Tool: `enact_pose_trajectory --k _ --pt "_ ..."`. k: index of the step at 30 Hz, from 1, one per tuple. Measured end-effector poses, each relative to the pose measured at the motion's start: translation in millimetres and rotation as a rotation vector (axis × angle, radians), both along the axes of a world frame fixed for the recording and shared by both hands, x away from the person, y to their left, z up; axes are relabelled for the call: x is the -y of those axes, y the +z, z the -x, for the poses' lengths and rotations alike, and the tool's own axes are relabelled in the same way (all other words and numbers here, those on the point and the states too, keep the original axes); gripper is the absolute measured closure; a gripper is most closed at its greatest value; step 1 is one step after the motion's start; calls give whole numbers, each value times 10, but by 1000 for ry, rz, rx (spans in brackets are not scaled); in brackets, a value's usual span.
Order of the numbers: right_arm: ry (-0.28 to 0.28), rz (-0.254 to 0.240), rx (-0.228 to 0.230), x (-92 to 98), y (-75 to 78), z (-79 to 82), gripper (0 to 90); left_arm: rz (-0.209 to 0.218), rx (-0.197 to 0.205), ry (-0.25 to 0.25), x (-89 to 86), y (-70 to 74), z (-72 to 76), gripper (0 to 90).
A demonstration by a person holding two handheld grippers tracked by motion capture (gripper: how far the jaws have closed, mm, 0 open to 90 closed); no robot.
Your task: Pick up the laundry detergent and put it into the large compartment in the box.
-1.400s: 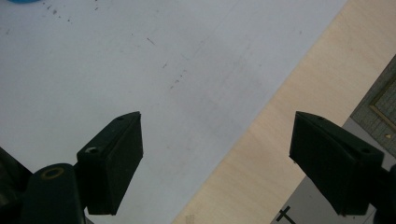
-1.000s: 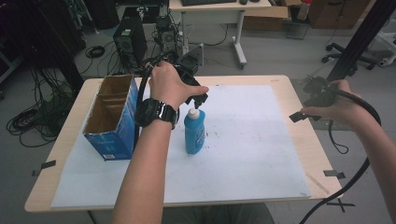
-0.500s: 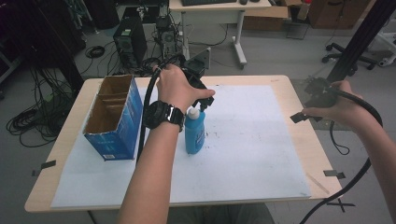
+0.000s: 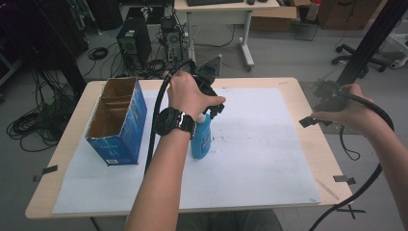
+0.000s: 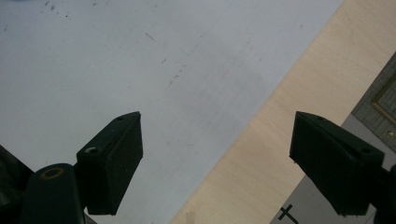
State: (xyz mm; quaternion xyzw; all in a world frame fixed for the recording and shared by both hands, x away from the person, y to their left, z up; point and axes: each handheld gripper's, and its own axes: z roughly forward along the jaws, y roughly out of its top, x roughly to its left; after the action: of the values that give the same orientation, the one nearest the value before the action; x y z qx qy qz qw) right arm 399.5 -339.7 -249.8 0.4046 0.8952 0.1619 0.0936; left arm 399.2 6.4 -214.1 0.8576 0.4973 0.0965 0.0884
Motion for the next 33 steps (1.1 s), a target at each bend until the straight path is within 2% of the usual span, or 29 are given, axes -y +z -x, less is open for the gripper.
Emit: enact_pose_trajectory --k 33 --pt "-2 4 -9 8 -46 -5 177 -4 -60 13 57 -316 -52 91"
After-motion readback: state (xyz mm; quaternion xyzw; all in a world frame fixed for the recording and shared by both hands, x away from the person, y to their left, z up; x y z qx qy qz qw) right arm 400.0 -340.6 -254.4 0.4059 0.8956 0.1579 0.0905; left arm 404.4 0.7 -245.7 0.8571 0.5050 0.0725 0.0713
